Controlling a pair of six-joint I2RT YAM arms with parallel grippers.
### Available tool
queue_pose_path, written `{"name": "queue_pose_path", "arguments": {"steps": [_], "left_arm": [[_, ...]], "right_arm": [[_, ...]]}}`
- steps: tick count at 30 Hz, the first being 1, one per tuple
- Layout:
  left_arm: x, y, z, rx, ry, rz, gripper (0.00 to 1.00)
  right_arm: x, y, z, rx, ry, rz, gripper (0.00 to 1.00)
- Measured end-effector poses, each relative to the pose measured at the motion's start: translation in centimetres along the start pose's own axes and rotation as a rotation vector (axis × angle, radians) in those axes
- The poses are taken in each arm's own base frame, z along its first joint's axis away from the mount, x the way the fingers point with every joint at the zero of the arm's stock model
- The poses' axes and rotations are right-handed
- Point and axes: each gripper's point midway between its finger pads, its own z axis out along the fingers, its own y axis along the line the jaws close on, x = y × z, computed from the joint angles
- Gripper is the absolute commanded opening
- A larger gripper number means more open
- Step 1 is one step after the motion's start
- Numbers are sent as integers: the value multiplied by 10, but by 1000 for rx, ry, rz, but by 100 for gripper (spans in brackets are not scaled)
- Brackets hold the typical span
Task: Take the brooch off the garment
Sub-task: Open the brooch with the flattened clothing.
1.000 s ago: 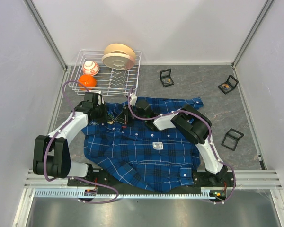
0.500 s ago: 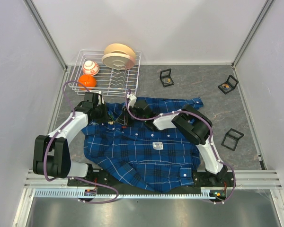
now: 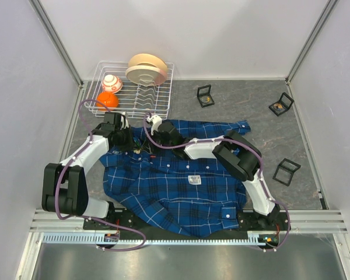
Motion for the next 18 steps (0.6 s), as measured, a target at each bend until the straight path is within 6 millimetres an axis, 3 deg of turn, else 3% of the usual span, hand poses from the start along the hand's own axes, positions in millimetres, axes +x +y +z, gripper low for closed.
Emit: {"name": "queue_pose_path", "arguments": {"steps": [6, 11, 18], "left_arm": [[2, 1, 2, -1, 13, 2, 2], [1, 0, 2, 0, 15, 6, 2], [3, -3, 1, 23, 25, 27, 2]], "right_arm": [[1, -1, -1, 40, 11, -40, 29], [-8, 0, -6, 57, -7, -58, 40], [-15, -3, -23, -2, -36, -60, 46]]}}
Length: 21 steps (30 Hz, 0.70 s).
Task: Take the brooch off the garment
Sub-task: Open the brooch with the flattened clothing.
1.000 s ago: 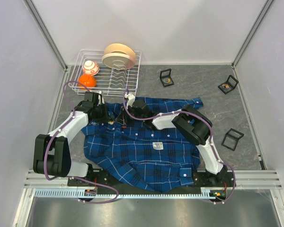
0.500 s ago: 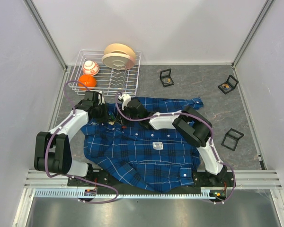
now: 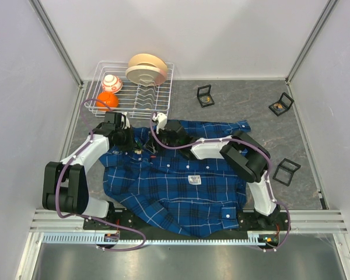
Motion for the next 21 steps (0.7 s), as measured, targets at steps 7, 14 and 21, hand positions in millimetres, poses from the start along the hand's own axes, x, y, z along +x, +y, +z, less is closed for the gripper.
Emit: {"name": "queue_pose_path", "arguments": {"steps": [7, 14, 21], "left_arm": [[1, -8, -1, 45, 10, 20, 2], [2, -11, -2, 68, 18, 29, 2], [3, -10, -1, 67, 24, 41, 2]], "right_arm": [[2, -11, -7, -43, -17, -20, 44], [-6, 10, -5, -150, -53, -53, 45], [10, 12, 0, -189, -26, -51, 42]]}}
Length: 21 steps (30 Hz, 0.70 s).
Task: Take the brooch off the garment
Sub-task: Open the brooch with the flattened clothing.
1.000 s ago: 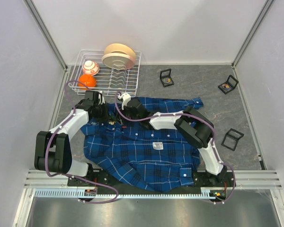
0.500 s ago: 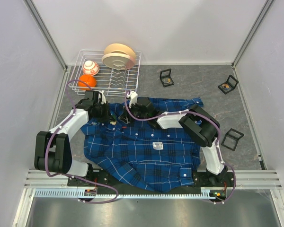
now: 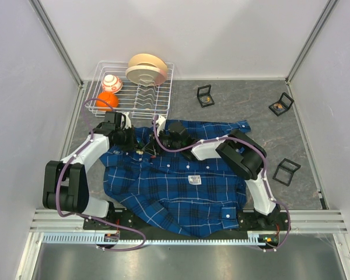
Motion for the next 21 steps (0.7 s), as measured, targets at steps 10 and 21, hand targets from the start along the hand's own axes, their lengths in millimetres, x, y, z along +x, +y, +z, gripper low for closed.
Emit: {"name": "queue_pose_path", "arguments": {"steps": [10, 21], "left_arm": [[1, 4, 2, -10, 8, 7, 2], [1, 8, 1, -20, 7, 32, 2]], "right_arm": [[5, 1, 6, -38, 2, -1, 42], [7, 6, 10, -134, -24, 6, 22]]}}
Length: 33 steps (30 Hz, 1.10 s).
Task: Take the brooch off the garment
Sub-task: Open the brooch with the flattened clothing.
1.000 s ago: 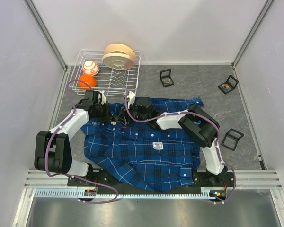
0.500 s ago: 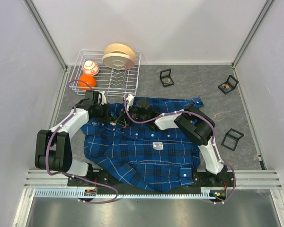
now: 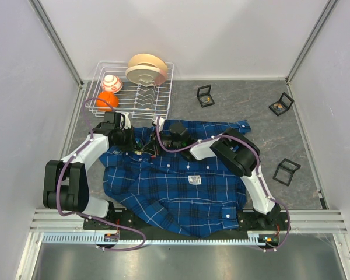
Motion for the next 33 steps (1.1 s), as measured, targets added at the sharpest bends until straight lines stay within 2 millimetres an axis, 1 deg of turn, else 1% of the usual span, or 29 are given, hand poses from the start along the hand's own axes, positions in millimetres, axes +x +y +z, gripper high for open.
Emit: {"name": "queue_pose_path", "arguments": {"steps": [3, 5, 6, 12, 16, 17, 19, 20, 21, 23, 24, 26, 30, 33], "left_arm": [[0, 0, 0, -1, 0, 2, 2], [0, 0, 0, 0, 1, 2, 2], [0, 0, 0, -1, 0, 2, 2], [0, 0, 0, -1, -2, 2, 2], [-1, 2, 0, -13, -4, 2, 2], [0, 2, 0, -14, -3, 1, 2], [1, 1, 0, -14, 1, 4, 2], [1, 1, 1, -13, 1, 6, 2], [1, 0, 1, -13, 1, 6, 2], [1, 1, 1, -13, 1, 5, 2], [1, 1, 0, -13, 0, 7, 2], [0, 0, 0, -12, -4, 9, 2], [-2, 0, -1, -6, -24, 34, 2], [-3, 0, -2, 0, -40, 59, 2]], "right_arm": [[1, 0, 1, -8, -6, 2, 10], [2, -2, 1, -4, -6, 6, 6], [3, -3, 1, -5, -6, 9, 0], [3, -5, 2, 13, -11, 15, 0], [4, -12, 0, 62, -29, 17, 0], [6, -13, -2, 72, -33, 19, 1], [6, -12, -5, 86, -41, 19, 10], [6, -12, -5, 90, -43, 19, 15], [6, -12, -6, 91, -44, 21, 24], [6, -13, -7, 94, -45, 21, 30], [7, -14, -8, 95, -44, 20, 36], [9, -16, -10, 99, -40, 19, 38], [15, -19, -14, 101, -29, 1, 37], [13, -18, -14, 90, -38, -32, 37]]}}
